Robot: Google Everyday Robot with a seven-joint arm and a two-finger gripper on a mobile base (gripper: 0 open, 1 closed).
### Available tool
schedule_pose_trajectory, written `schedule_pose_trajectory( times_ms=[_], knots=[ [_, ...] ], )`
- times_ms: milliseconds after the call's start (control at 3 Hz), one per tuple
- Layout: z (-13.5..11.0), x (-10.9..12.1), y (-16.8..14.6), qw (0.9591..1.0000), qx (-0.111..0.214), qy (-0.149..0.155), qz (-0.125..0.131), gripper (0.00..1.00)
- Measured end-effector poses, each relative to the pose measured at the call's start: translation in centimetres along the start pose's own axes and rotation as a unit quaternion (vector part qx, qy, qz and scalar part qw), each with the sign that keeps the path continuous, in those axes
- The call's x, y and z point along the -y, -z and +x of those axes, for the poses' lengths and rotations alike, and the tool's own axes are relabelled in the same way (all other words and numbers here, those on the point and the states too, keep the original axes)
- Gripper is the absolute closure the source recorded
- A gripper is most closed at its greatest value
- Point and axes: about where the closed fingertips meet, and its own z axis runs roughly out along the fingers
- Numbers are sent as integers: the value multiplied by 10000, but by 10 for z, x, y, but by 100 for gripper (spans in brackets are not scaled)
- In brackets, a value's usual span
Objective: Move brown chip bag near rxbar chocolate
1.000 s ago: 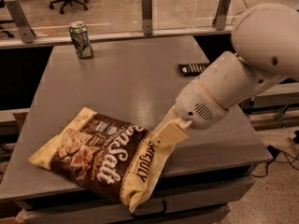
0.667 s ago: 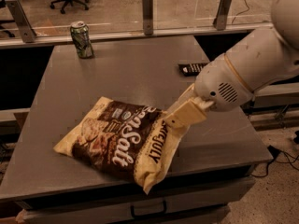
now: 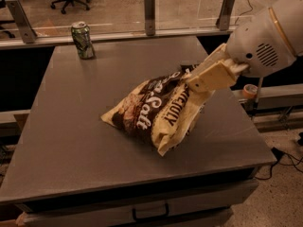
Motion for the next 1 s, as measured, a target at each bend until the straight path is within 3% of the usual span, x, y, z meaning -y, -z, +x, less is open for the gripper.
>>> schedule_pose_trajectory(
  times_ms=[333,667,1000],
  knots=[
    [0,0,0,10000,1,0,1,100],
    [8,13,16,9994,142,-92,291,100],
    [31,42,52,9949,509,-326,808,100]
  ],
)
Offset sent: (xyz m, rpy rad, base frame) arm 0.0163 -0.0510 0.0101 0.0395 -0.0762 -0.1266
